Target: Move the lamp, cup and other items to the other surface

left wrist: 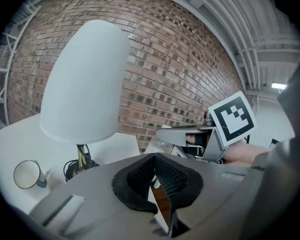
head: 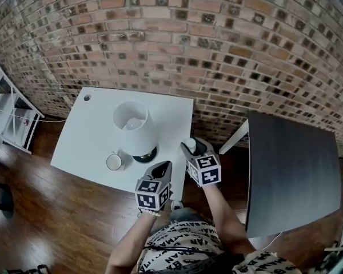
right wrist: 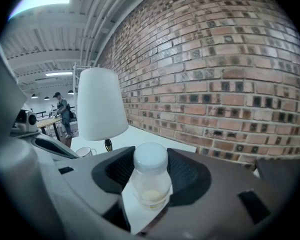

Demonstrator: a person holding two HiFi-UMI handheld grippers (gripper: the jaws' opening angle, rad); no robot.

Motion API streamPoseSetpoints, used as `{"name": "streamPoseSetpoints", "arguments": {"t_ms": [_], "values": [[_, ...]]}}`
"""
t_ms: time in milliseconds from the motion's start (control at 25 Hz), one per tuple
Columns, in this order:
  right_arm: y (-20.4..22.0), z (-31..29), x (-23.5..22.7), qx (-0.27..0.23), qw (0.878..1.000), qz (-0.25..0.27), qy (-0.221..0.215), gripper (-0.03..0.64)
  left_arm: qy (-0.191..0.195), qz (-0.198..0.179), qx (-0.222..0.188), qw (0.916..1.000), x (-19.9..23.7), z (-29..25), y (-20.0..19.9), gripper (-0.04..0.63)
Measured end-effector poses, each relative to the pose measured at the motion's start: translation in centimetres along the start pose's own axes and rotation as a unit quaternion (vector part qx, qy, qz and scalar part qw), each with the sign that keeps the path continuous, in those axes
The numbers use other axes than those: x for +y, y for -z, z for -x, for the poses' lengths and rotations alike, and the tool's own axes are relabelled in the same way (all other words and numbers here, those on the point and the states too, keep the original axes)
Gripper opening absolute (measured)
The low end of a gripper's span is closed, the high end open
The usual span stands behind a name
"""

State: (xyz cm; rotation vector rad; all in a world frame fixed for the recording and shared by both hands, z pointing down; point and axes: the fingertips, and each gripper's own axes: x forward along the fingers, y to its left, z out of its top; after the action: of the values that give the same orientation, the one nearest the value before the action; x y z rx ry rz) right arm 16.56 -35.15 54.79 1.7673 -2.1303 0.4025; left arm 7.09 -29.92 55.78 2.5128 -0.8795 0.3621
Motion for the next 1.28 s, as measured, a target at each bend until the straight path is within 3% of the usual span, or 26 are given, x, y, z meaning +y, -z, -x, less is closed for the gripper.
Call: {"name": "streamPoseSetpoints", "arguments": {"t_ms": [320, 600, 880, 1280], "values": [[3.2, 10.0, 2.1, 0.008, 0.998, -0.026, 0.061, 0.213, 0.053, -0.042, 0.025, 0.9974, -4.8, 4.2, 2.6, 0.0], [7.0, 18.9, 2.8, 0.015, 0.989, -0.065, 0.13, 0.213, 0.126, -0.068, 0.052, 0.9884, -11.4, 6.9, 6.0, 0.0], [10.5, 28.3, -1.8, 0.007, 0.971, -0.098, 0.22, 0.213, 0.207, -0.104, 0.065, 0.9706, -20.9, 6.1, 7.9, 0.0], [16.9, 43.0, -13.6, 0.002, 0.93, -0.146, 0.337, 0.213, 0.305, -0.159, 0.088, 0.935, -37.2, 1.0, 10.8, 0.0]]}}
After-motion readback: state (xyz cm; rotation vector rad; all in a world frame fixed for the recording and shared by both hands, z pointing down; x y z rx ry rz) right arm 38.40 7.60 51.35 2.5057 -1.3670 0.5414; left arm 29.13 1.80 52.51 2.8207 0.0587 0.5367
